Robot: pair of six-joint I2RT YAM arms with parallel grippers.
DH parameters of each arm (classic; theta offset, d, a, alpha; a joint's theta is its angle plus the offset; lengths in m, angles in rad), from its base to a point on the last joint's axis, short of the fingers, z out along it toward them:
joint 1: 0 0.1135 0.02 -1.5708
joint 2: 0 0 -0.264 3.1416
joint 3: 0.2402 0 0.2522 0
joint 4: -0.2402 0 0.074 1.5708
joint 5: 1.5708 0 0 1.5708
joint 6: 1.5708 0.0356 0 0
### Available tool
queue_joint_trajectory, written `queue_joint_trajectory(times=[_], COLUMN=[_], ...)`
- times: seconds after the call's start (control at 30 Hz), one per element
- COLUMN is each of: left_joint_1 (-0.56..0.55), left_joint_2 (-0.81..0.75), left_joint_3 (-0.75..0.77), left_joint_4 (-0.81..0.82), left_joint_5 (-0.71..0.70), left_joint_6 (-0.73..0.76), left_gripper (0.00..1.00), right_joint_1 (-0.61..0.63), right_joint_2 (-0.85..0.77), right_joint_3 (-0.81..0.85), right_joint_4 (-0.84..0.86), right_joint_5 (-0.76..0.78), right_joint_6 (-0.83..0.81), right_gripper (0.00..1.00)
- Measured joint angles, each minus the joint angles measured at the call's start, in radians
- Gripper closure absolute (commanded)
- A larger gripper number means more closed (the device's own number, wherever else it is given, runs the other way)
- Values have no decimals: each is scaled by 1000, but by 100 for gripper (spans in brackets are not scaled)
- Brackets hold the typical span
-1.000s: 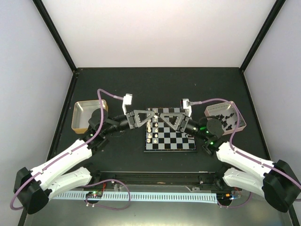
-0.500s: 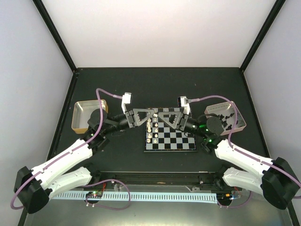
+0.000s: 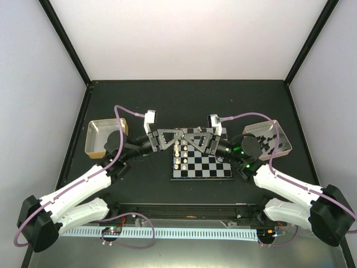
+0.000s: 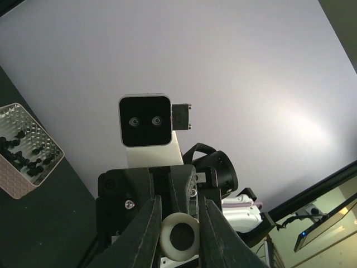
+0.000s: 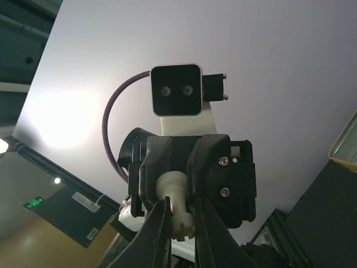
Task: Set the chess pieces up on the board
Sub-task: Place the chess piece on the chessboard.
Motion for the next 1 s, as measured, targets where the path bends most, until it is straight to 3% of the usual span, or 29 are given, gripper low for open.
queue_joint_trajectory(times=[0.13, 0.3, 0.5, 0.63, 0.8, 1.0], left_joint_1=[1, 1, 2, 2, 2, 3], left_joint_2=[-10, -58, -191, -303, -431, -507], left_joint_3=[-5, -5, -4, -4, -4, -4], left_joint_4=[-21, -195, -486, -650, -808, -897], left_joint_5=[-8, -74, -296, -491, -688, -798], left_joint_6=[21, 105, 282, 402, 515, 597], left_gripper=[50, 32, 24, 21, 19, 18], right_joint_1=[3, 4, 5, 27, 144, 267], right_joint_2=[-19, -88, -82, -14, 156, 412], right_joint_3=[0, 39, 215, 282, 379, 546], right_joint_4=[-35, -263, -798, -1069, -1354, -1571], right_joint_5=[14, 59, 187, 267, 371, 475], right_joint_6=[-19, -129, -361, -478, -575, -629], right_gripper=[99, 99, 99, 99, 99, 99])
